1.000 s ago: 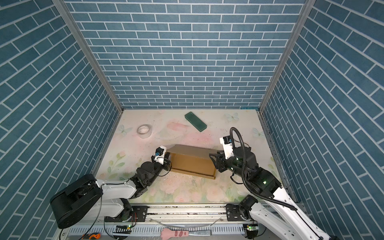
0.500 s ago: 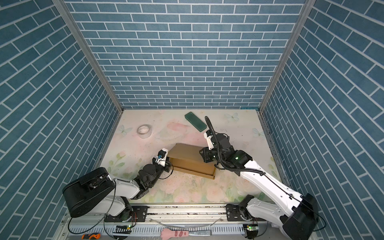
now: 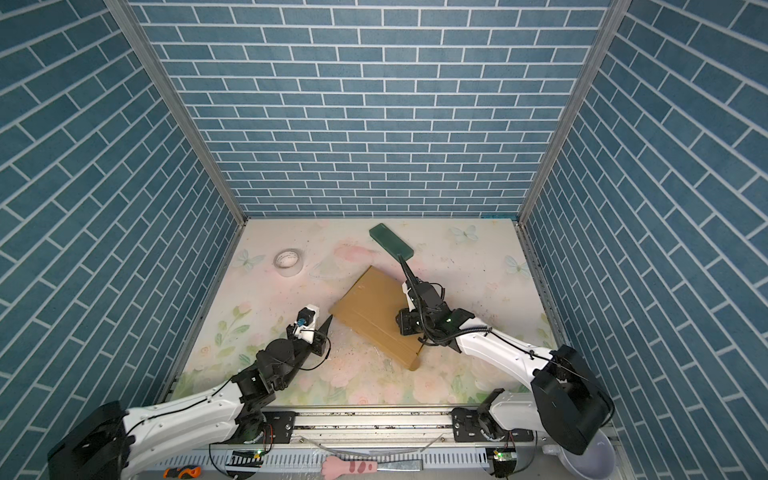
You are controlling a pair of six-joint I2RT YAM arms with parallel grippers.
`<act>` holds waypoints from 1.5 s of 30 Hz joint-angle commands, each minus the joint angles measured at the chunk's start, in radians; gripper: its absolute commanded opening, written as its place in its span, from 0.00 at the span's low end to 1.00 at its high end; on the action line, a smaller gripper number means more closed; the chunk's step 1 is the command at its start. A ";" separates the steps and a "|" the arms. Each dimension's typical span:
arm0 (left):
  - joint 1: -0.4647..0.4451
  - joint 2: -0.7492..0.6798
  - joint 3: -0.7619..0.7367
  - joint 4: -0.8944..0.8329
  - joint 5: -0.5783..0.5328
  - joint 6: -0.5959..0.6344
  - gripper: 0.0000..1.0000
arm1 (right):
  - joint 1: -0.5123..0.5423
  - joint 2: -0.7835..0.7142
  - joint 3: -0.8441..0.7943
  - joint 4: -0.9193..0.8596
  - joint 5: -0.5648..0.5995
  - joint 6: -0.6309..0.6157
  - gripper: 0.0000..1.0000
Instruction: Fold the paper box
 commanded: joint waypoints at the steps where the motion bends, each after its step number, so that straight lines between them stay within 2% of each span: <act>1: -0.009 -0.200 0.049 -0.396 -0.098 -0.102 0.43 | 0.003 0.043 -0.031 0.001 0.023 0.011 0.24; 3: -0.008 -0.317 0.083 -0.535 -0.138 -0.126 0.42 | 0.003 0.072 -0.032 -0.008 0.046 -0.001 0.23; 5: -0.006 -0.375 0.114 -0.597 -0.162 -0.121 0.44 | 0.002 0.093 -0.035 -0.013 0.064 -0.011 0.23; 8: 0.002 -0.304 0.178 -0.587 -0.148 -0.107 0.52 | 0.003 0.102 -0.027 -0.031 0.078 -0.028 0.23; 11: 0.060 -0.048 0.289 -0.555 0.028 -0.115 0.61 | 0.002 0.081 -0.001 -0.074 0.068 -0.044 0.27; 13: 0.123 0.166 0.407 -0.565 0.227 -0.110 0.66 | 0.002 0.048 0.018 -0.110 0.052 -0.042 0.34; 16: 0.183 0.417 0.586 -0.601 0.382 -0.076 0.71 | -0.016 -0.022 0.023 -0.128 0.036 -0.009 0.42; 22: 0.337 0.716 0.783 -0.575 0.650 -0.083 0.76 | -0.140 -0.184 -0.032 -0.149 -0.082 0.096 0.56; 25: 0.373 0.824 0.834 -0.575 0.731 -0.093 0.76 | -0.208 -0.256 -0.055 -0.223 -0.107 0.130 0.68; 28: 0.394 0.917 0.862 -0.561 0.765 -0.115 0.77 | -0.308 -0.288 -0.128 -0.220 -0.215 0.200 0.76; 32: 0.411 0.998 0.876 -0.554 0.773 -0.133 0.74 | -0.383 -0.345 -0.257 -0.091 -0.302 0.322 0.85; 36: 0.465 1.032 0.838 -0.534 0.811 -0.197 0.59 | -0.408 -0.364 -0.361 0.070 -0.354 0.440 0.89; 39: 0.511 1.039 0.784 -0.497 0.855 -0.253 0.48 | -0.408 -0.332 -0.426 0.201 -0.382 0.507 0.90; 45: 0.524 1.086 0.746 -0.529 0.861 -0.279 0.40 | -0.408 -0.219 -0.470 0.385 -0.392 0.567 0.92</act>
